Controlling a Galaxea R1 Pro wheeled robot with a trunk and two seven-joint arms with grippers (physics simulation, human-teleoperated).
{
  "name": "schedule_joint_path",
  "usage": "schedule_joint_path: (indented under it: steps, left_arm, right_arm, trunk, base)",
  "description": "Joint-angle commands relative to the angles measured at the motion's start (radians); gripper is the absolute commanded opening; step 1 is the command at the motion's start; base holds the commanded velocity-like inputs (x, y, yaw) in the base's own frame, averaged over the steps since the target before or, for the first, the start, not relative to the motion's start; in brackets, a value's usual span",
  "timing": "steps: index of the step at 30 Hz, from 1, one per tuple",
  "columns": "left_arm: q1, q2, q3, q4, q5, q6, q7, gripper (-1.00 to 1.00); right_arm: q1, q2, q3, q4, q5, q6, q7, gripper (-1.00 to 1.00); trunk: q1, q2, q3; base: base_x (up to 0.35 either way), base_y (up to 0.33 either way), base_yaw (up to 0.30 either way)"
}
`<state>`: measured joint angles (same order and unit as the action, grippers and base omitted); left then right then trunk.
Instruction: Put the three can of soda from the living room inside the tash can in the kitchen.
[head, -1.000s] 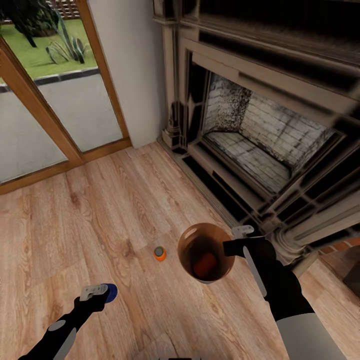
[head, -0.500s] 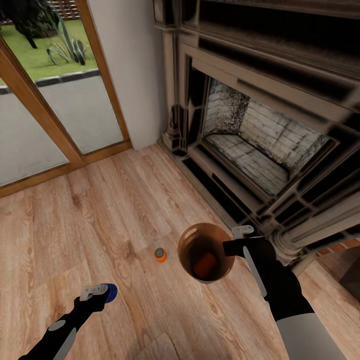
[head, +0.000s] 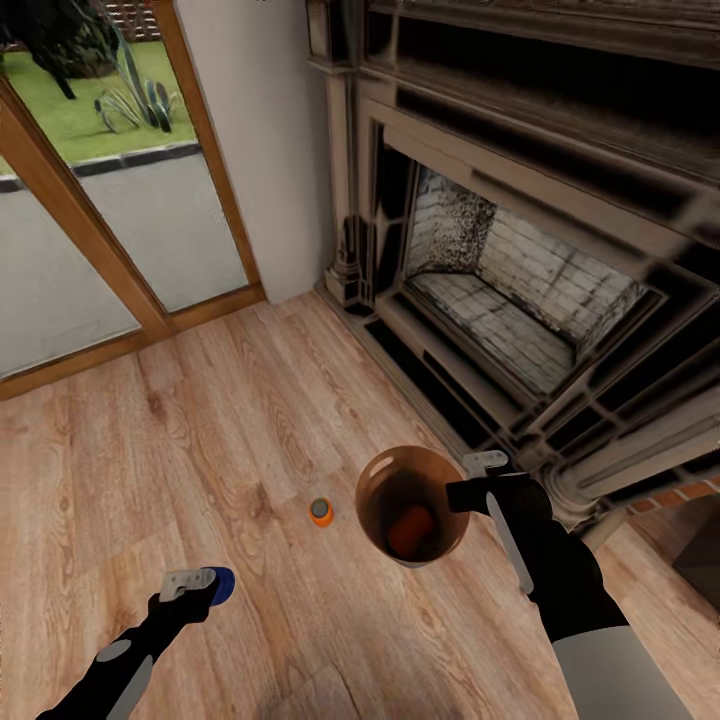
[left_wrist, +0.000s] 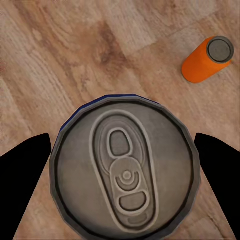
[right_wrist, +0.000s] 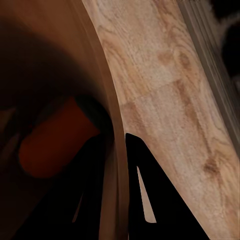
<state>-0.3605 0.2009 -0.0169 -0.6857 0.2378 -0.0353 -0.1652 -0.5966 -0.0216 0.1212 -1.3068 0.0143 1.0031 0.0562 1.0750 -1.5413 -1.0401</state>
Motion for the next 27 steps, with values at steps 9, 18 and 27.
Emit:
schedule_joint_path:
  steps: [9,18,27]
  left_arm:
    - [0.0,0.0,0.0,0.0,0.0,0.0,0.0,-1.0]
    - [0.0,0.0,0.0,0.0,0.0,-0.001,0.0,-1.0]
    - [0.0,0.0,0.001,0.0,0.0,-0.001,0.0,-1.0]
  right_arm:
    - [0.0,0.0,0.001,0.0,-0.017,0.0,0.004,-1.0]
    - [0.0,0.0,0.0,0.0,-0.017,0.0,0.004,-1.0]
    - [0.0,0.0,0.0,0.0,-0.017,0.0,0.004,-1.0]
  trunk:
    - [-0.035,0.063,0.028]
    - [-0.069,0.126,0.057]
    - [-0.104,0.189,0.085]
  base:
    - [0.0,0.0,0.0]
    - [0.0,0.0,0.0]
    - [0.0,0.0,0.0]
